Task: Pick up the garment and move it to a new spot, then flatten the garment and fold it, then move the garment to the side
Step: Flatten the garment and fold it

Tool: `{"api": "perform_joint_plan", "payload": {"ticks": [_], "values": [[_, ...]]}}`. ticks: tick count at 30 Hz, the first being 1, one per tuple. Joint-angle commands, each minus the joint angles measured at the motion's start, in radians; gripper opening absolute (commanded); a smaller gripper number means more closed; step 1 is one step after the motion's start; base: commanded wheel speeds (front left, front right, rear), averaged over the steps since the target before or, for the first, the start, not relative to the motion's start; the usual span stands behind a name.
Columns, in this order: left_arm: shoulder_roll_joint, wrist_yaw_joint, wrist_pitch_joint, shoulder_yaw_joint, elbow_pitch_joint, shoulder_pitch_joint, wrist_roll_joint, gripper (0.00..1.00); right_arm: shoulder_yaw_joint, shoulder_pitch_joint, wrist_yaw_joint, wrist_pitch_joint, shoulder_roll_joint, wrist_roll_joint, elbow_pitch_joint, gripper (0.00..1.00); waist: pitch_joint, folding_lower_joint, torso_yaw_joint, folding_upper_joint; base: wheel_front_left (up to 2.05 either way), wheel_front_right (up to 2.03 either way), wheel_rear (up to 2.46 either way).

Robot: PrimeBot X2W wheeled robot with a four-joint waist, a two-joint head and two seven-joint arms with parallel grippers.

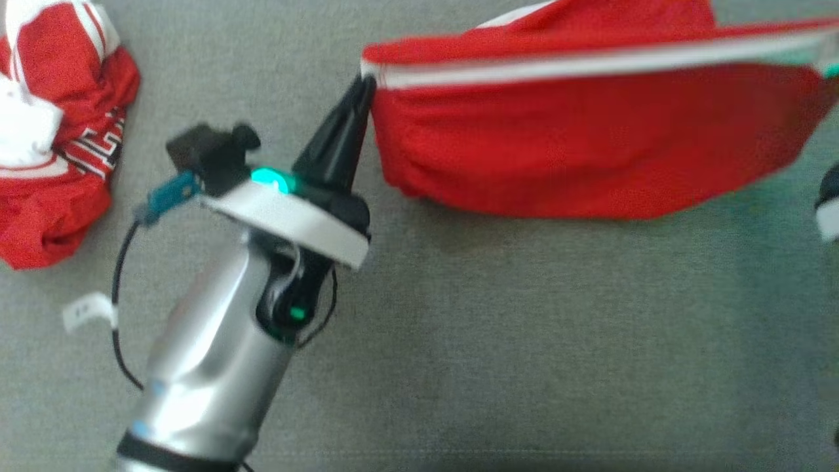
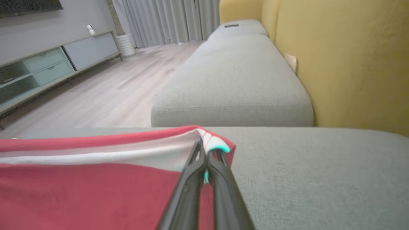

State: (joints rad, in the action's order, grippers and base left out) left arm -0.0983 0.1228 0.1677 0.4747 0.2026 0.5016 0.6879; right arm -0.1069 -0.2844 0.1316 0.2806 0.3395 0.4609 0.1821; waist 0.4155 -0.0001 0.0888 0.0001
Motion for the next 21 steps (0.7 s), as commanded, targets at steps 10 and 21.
{"api": "perform_joint_plan", "payload": {"ticks": [10, 21], "values": [[0.012, 0.005, 0.021, -0.015, 0.211, 0.265, -0.01, 0.0, 0.152, -0.376, -0.001, 0.047, 0.094, 0.03, -0.267, 0.0, 0.135, 0.0001, 0.043, -0.0001, 0.0, 0.0, 0.0], [0.016, 0.007, 0.052, 0.039, 0.39, 0.417, -0.004, 0.34, 0.344, -0.606, -0.001, -0.021, 0.123, -0.003, -0.521, 1.0, 0.195, 0.0001, 0.052, -0.0001, 0.0, 0.0, 0.0]]}}
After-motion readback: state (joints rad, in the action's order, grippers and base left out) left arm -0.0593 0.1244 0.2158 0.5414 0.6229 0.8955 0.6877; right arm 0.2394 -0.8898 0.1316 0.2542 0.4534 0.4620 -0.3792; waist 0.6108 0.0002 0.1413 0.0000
